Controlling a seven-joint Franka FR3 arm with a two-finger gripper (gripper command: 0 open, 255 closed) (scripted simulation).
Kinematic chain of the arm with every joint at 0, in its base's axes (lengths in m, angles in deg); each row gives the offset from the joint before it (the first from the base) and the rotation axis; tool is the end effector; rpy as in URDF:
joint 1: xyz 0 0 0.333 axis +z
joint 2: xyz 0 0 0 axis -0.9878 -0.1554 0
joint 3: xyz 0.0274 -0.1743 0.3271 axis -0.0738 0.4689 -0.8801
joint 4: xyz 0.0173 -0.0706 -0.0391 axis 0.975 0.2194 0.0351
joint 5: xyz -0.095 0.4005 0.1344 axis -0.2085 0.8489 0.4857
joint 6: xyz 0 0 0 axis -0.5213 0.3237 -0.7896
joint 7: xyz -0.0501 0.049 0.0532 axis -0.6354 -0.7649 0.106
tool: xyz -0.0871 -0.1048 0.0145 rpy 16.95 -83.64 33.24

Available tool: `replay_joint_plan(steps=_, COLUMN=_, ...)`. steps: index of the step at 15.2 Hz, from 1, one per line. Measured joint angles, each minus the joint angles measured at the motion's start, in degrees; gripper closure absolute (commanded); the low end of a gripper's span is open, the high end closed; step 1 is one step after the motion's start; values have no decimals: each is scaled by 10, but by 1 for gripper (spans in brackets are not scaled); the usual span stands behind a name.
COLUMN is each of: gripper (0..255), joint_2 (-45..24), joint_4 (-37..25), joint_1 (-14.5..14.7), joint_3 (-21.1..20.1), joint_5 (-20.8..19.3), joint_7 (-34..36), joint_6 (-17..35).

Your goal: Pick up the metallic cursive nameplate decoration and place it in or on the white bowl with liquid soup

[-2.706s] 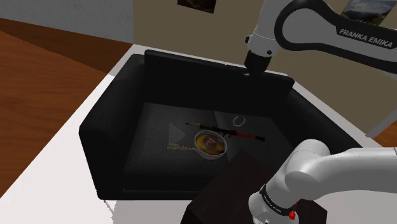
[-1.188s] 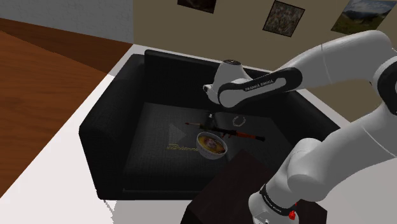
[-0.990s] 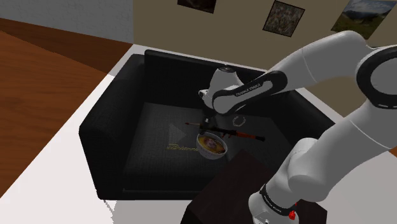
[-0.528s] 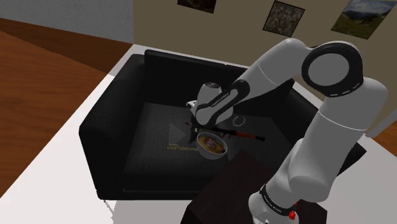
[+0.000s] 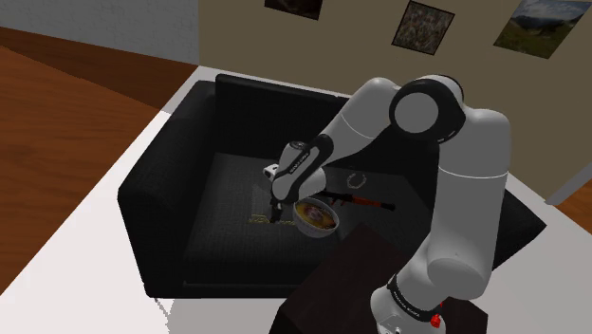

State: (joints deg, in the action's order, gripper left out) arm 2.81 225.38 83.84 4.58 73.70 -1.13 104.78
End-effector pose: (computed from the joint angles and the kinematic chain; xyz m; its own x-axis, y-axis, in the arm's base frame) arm 0.5457 0.0121 0.1265 0.6767 0.7296 0.0986 0.7301 -0.6823 0.0383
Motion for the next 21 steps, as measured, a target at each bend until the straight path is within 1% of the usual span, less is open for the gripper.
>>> replay_joint_plan(steps=7, gripper=0, joint_2=-68, joint_4=-30, joint_1=-9, joint_3=-15, joint_5=6, joint_7=-10, joint_6=38)
replay_joint_plan(steps=13, gripper=0, joint_2=-75, joint_4=-34, joint_1=-10, joint_3=-15, joint_5=7, joint_7=-11, joint_6=42)
replay_joint_plan(steps=14, gripper=255, joint_2=-75, joint_4=-34, joint_1=-10, joint_3=-15, joint_5=7, joint_7=-11, joint_6=42)
replay_joint_plan(steps=21, gripper=255, joint_2=-75, joint_4=-35, joint_1=-10, joint_3=-16, joint_5=7, joint_7=-11, joint_6=42)
